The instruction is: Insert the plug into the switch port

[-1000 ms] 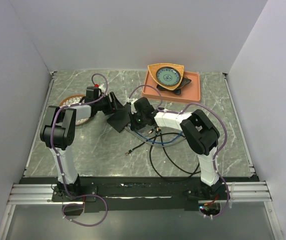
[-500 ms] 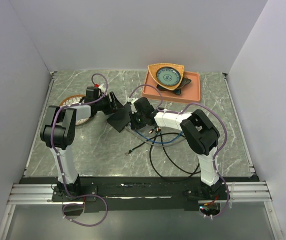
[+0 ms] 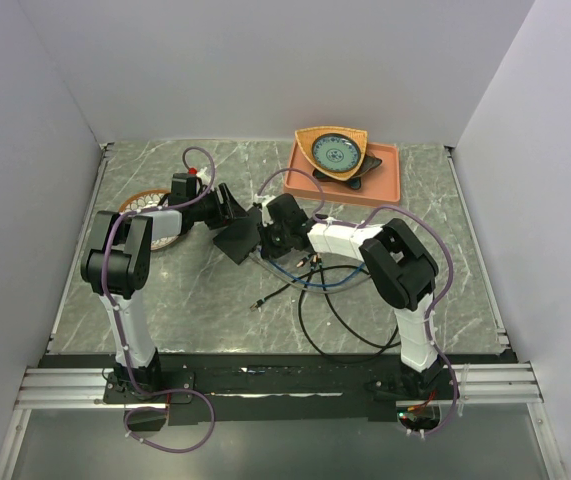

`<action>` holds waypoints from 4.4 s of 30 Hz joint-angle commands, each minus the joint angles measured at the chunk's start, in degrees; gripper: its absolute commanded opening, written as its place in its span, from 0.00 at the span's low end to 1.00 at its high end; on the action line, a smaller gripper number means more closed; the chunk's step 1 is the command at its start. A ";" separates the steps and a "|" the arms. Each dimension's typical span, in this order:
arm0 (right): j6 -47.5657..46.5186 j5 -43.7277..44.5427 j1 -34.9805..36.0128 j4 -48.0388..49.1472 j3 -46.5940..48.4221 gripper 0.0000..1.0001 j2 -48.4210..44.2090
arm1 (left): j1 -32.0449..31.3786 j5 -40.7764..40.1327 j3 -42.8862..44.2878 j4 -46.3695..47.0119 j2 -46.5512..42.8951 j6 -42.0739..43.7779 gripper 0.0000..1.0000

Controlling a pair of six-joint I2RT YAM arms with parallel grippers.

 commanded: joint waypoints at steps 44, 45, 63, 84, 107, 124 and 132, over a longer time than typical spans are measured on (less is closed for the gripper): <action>-2.35 -5.46 0.42 19.35 -1.91 0.00 -3.48 | -1.21 3.33 2.00 -3.80 1.49 2.49 0.72; -2.35 -5.20 0.51 19.09 -1.83 0.00 -3.48 | -1.21 3.24 2.00 -3.71 1.49 2.49 0.72; 0.72 4.47 0.42 5.92 9.16 0.00 3.11 | -1.21 4.64 1.47 -3.45 0.52 2.49 0.69; 0.81 7.99 2.00 5.56 12.94 0.00 4.78 | -1.64 6.93 2.35 -6.87 1.40 4.42 0.62; -16.93 0.26 1.92 5.38 11.01 0.00 3.37 | -1.91 8.16 2.62 -6.17 2.81 4.95 0.56; -17.12 2.54 2.18 -2.00 19.44 0.00 5.40 | -2.43 9.04 2.53 -6.96 2.02 6.09 0.57; -14.40 4.47 2.36 -3.85 20.41 0.00 5.31 | -3.75 9.65 1.74 -7.84 1.84 6.71 0.57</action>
